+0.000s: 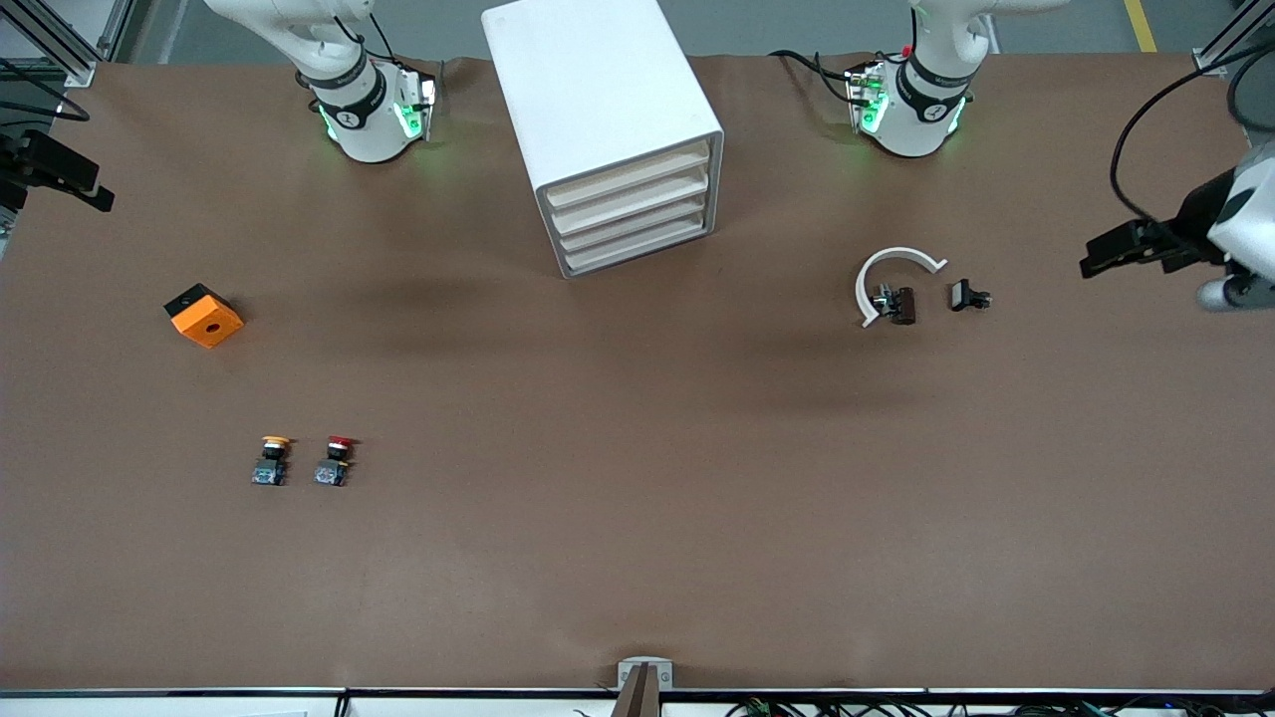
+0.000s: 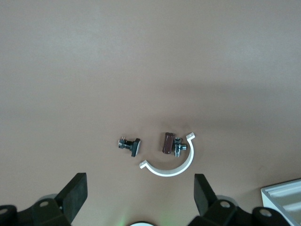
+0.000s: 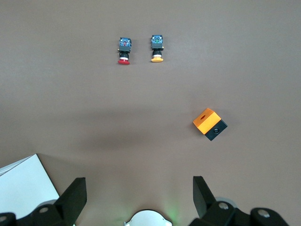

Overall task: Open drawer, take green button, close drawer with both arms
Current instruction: 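Reach the left gripper toward the white cabinet's drawer handle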

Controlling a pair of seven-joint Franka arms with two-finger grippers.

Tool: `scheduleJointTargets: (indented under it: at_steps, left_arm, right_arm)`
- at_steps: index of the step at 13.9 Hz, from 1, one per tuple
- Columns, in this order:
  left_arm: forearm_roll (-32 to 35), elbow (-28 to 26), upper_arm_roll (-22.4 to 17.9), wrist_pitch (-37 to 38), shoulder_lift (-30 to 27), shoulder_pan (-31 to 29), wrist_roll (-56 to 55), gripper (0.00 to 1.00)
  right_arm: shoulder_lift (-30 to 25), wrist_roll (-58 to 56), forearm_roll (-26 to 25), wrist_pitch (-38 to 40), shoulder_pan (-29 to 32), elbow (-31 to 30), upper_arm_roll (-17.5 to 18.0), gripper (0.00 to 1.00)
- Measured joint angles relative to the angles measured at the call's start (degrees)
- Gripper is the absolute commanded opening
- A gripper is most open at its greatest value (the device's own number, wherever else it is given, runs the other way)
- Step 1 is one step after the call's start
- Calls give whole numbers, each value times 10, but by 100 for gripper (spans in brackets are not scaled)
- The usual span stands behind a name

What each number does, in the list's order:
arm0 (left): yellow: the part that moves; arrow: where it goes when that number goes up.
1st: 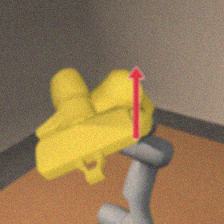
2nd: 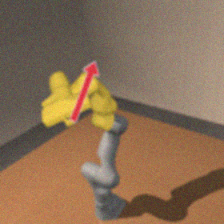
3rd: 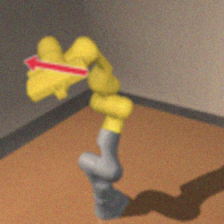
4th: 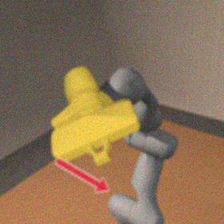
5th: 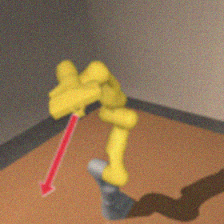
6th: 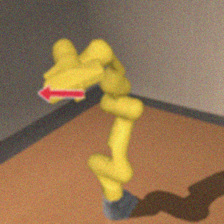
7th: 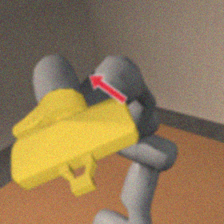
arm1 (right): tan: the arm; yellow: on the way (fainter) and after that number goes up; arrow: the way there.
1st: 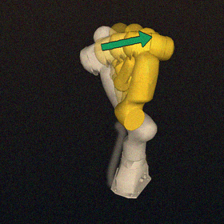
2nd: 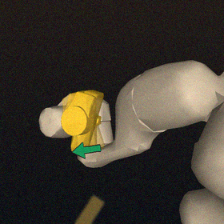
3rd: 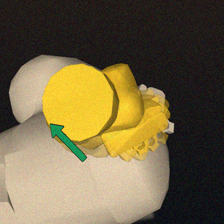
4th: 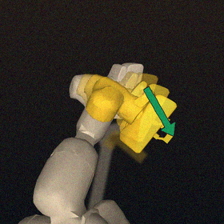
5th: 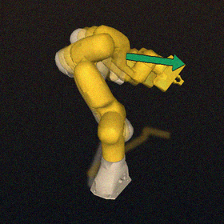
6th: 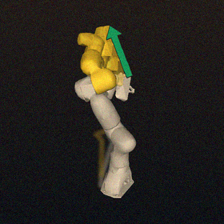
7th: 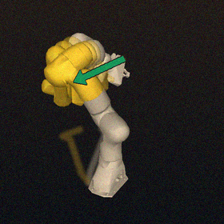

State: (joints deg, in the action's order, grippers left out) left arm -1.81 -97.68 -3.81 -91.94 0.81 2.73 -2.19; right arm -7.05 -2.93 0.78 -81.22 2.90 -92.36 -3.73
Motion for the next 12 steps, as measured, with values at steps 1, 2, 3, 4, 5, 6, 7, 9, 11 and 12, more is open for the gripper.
scheduleJointTargets:
  at_steps: [1,2,3,4,5,6,7,9,11,12]
  left_arm:
    - [0,-11,0,-18,6,1,0,100]
    - [0,-25,0,-37,9,1,0,100]
    - [0,-40,0,-55,10,1,0,100]
    - [0,-56,0,-74,10,1,0,100]
    - [0,-70,1,-92,10,1,0,100]
    - [0,-85,3,-110,10,1,0,100]
    - [0,-100,6,-130,10,1,0,100]
    - [0,-131,10,-168,11,3,0,100]
    - [0,-156,18,-202,16,4,-1,100]
    - [0,-163,25,-217,22,4,-8,100]
  right_arm:
    - [0,0,0,0,0,0,0,100]
    - [0,0,0,0,0,0,0,100]
    - [0,0,0,0,0,0,0,100]
    - [0,0,0,0,0,0,0,100]
    - [0,0,0,0,0,0,0,100]
    - [0,0,0,0,0,0,0,100]
    - [0,0,0,0,0,0,0,100]
    - [0,0,0,0,0,0,0,100]
    - [0,0,0,0,0,0,0,100]
    - [0,0,0,0,0,0,0,100]
